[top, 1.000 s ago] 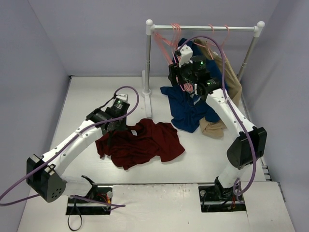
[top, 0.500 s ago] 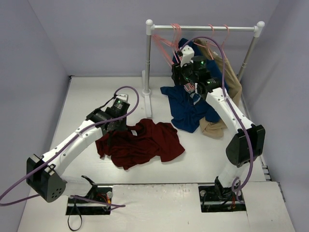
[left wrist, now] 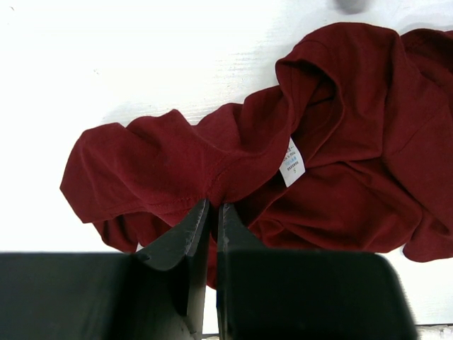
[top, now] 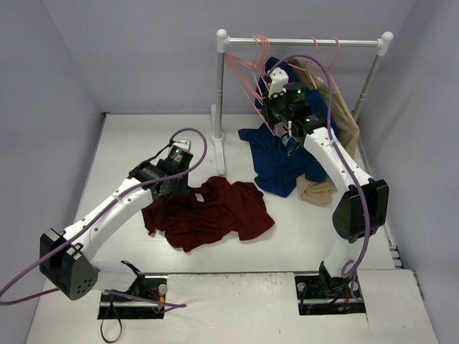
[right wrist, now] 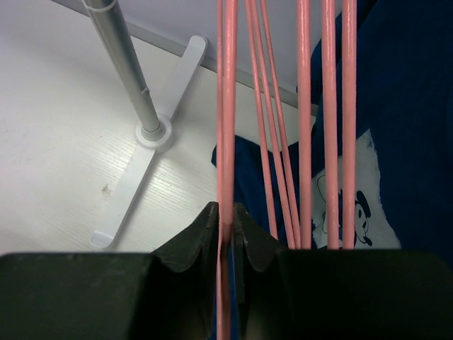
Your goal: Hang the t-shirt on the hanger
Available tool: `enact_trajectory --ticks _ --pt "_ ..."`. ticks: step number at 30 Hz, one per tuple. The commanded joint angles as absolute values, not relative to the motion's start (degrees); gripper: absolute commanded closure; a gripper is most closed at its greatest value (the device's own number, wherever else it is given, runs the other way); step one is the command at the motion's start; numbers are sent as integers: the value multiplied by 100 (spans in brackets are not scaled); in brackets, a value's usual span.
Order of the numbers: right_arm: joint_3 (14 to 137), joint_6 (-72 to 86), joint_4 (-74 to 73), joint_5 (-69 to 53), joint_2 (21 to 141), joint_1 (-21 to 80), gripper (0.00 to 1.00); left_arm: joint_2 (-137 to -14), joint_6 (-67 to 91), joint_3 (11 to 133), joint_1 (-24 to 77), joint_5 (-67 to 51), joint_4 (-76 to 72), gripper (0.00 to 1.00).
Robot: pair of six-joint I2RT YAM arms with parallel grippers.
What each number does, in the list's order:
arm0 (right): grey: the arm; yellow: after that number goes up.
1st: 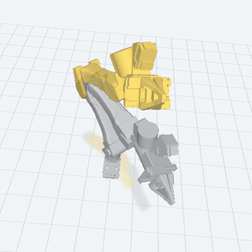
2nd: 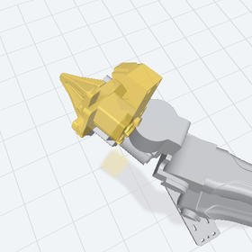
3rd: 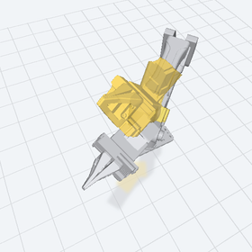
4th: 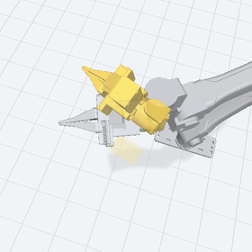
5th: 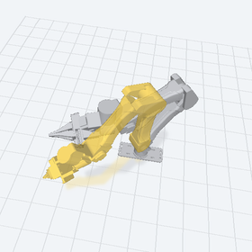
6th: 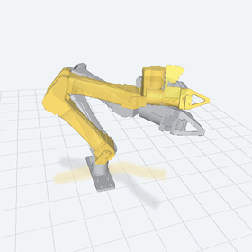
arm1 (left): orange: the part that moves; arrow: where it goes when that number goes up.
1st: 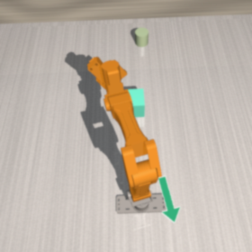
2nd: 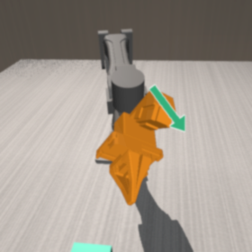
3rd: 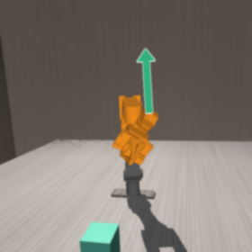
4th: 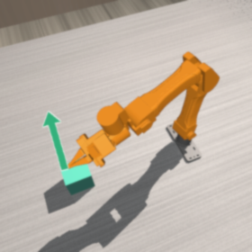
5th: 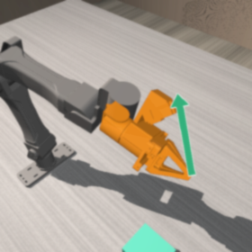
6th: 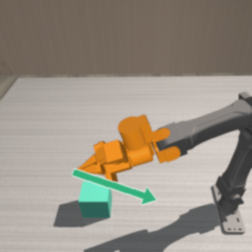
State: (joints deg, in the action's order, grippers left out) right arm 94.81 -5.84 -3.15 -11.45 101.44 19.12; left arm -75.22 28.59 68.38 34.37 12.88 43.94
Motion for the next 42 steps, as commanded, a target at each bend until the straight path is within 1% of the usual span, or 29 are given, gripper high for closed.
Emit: enact_trajectory --ticks 1,2,3,6,13,19,22,27,32,38,40,42 --pt "9867 -525 205 -1279 10076 1854 93 -7515 2722 7146 3393 1297 4336 100" --pt "9880 -519 212 -1310 10041 1854 94 -7515 2714 7146 3393 1310 4342 100" --pt "9895 -519 227 -1317 9990 1854 98 -7523 2700 7146 3393 1318 4342 100" --pt "9932 -519 246 -1310 9801 1854 100 -7506 2707 7128 3393 1324 4336 100" --pt "9818 -470 316 -1240 9279 1854 100 -7510 2681 7150 3393 1428 4333 100" --pt "9339 -437 337 -1312 8735 1857 100 -7588 2599 7233 3384 1500 4315 100" --pt "8823 -351 337 -1445 8265 1878 100 -7611 2498 7266 3375 1541 4289 100" --pt "7555 -294 330 -1604 7432 1894 100 -7638 2013 7295 3296 1630 4083 100" --pt "6252 -308 273 -1848 6135 1903 100 -7686 1347 7431 3116 1565 3702 100" --pt "5202 -15 58 -3116 4858 1938 100 -7804 495 7697 2752 1135 3307 100" --pt "4836 169 42 -3516 4578 1970 100 -7883 347 7814 2544 766 3202 100" --pt "4651 267 35 -3772 4357 2032 100 -7949 214 7966 2505 635 3183 100"
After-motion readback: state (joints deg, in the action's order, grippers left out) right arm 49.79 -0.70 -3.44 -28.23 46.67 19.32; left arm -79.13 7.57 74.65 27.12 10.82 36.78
